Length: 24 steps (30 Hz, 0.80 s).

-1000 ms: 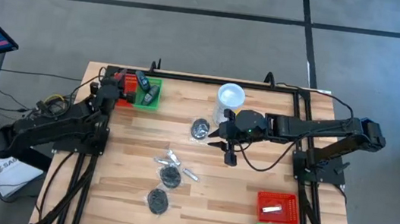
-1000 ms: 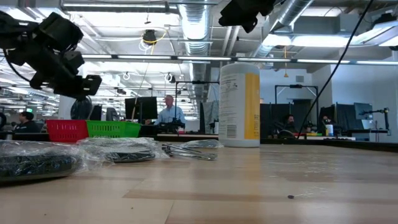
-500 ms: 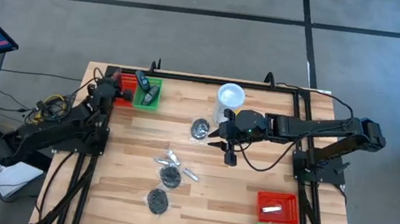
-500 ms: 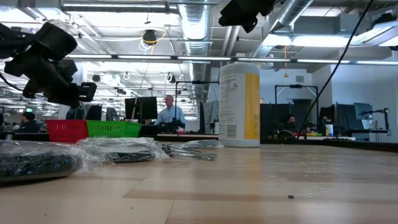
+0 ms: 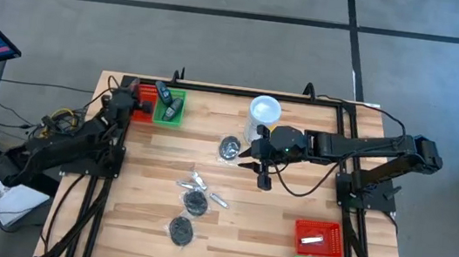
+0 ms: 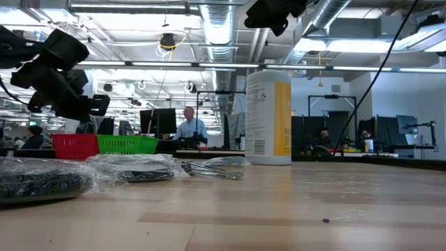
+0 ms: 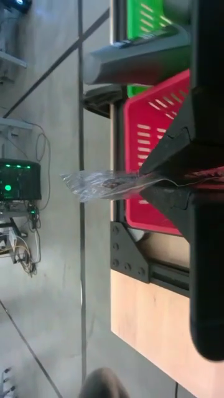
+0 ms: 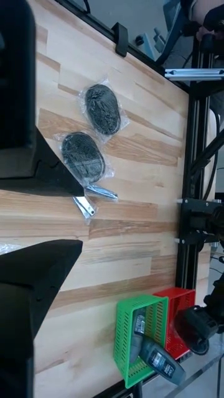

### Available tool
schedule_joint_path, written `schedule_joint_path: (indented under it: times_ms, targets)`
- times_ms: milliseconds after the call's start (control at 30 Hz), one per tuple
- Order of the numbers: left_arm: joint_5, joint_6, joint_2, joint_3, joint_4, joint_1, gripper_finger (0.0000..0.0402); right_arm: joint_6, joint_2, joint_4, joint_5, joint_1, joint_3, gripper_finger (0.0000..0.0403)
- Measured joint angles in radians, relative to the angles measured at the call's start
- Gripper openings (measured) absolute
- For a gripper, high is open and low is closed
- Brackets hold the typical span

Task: Pick & Place Travel size toiletries
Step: Put the black hairbrush into the top red bin

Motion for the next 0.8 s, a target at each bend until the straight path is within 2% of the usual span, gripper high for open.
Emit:
schedule_joint_path:
  times_ms: [433,667,800]
  targets:
    - [-0.02,0.038,0.138,0.0,0.072,0.0,0.0024,0.0,0.0,0.0,0.0,0.0,0.0,0.0112]
    - [-0.024,0.04,0.146,0.0,0.105,0.0,0.0026,0.0,0.0,0.0,0.0,0.0,0.0,0.0112]
    - [-0.024,0.043,0.145,0.0,0.112,0.0,0.0049,0.0,0.0,0.0,0.0,0.0,0.0,0.0112]
